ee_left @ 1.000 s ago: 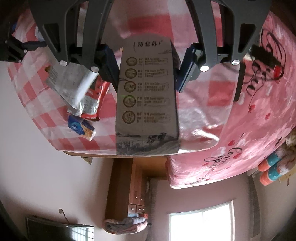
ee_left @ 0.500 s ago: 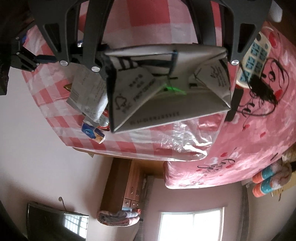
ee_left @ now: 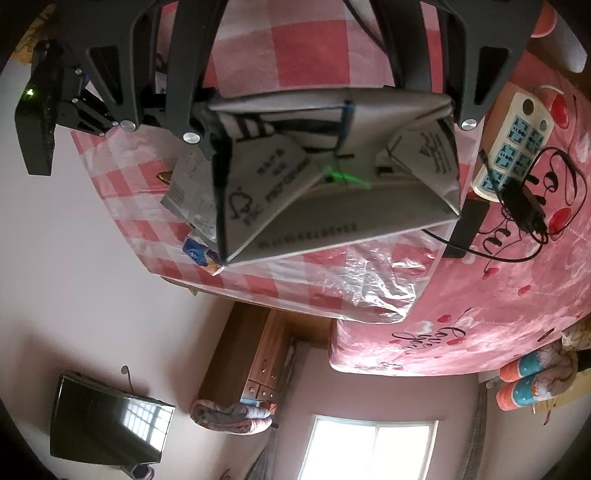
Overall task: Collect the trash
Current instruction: 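Grasp the white paper box with the left tool while the right tool grasps the Magicday bottle, then carry the paper box and Magicday bottle to the pink bucket and release both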
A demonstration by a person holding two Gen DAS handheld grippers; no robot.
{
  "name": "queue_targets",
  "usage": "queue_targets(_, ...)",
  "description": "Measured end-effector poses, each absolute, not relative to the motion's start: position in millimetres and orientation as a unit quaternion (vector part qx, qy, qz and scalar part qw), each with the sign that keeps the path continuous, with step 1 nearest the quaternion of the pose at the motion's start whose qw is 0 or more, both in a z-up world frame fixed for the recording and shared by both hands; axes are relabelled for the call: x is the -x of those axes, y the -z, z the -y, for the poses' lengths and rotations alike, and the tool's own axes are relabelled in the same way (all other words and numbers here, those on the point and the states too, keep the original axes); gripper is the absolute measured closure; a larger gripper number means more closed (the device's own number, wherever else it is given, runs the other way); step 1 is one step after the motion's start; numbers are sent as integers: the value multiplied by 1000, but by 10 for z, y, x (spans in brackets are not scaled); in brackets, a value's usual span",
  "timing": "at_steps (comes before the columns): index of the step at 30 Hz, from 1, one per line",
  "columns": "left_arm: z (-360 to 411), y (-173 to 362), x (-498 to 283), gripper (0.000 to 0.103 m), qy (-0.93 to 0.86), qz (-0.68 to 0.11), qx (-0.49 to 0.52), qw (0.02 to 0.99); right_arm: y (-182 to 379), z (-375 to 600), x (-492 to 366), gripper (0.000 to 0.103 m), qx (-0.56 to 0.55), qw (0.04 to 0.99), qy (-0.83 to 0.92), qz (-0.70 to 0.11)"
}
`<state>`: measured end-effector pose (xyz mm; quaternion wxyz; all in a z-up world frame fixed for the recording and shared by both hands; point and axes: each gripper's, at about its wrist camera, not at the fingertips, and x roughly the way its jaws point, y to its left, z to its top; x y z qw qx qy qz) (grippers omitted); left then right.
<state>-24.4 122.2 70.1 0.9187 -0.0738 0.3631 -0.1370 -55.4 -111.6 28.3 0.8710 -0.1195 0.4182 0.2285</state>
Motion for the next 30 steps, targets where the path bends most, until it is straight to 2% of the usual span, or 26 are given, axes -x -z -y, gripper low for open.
queue_targets(17, -1409, -752, 801, 45, 134, -353, 77, 923, -599, 1046, 740, 38, 43, 883, -248, -396)
queue_targets(30, -2076, -695, 1364, 45, 66, -352, 94, 929, -776, 332, 935, 38, 38, 857, -331, -394)
